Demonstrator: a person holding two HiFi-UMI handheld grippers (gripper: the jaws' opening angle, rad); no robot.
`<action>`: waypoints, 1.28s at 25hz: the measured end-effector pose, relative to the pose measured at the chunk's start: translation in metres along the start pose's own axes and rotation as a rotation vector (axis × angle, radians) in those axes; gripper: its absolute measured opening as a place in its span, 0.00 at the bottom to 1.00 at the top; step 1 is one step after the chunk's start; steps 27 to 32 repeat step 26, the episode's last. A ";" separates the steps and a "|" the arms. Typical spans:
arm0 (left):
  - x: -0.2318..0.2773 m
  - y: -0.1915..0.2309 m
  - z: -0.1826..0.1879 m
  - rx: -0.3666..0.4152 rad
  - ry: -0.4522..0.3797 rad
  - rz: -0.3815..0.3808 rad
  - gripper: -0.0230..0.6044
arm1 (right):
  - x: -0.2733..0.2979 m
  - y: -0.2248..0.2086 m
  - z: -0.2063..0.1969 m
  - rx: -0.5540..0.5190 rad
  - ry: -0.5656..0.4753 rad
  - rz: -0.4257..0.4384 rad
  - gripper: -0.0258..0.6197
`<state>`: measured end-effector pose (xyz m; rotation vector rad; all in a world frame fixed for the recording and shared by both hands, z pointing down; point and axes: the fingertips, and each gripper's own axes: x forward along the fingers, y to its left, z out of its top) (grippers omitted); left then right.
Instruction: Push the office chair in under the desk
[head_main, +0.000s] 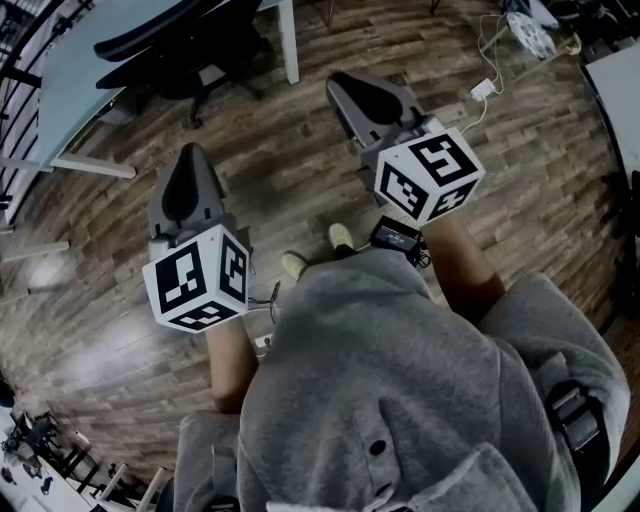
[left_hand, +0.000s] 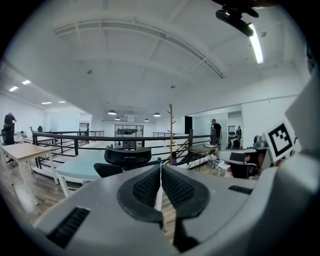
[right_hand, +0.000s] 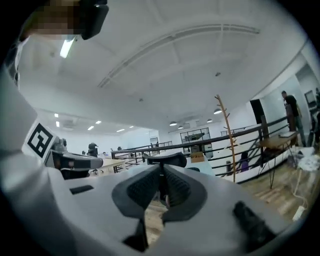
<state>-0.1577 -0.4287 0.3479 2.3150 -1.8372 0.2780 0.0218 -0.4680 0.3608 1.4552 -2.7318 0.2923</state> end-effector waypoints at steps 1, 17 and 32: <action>0.001 -0.002 0.000 0.001 0.001 0.000 0.07 | 0.001 0.001 -0.001 0.026 0.000 0.006 0.10; 0.017 -0.010 0.009 0.010 -0.013 0.011 0.07 | 0.014 -0.002 0.013 -0.033 -0.008 0.054 0.10; 0.021 -0.028 0.014 0.021 -0.025 0.013 0.07 | 0.005 -0.016 0.019 -0.035 -0.027 0.057 0.10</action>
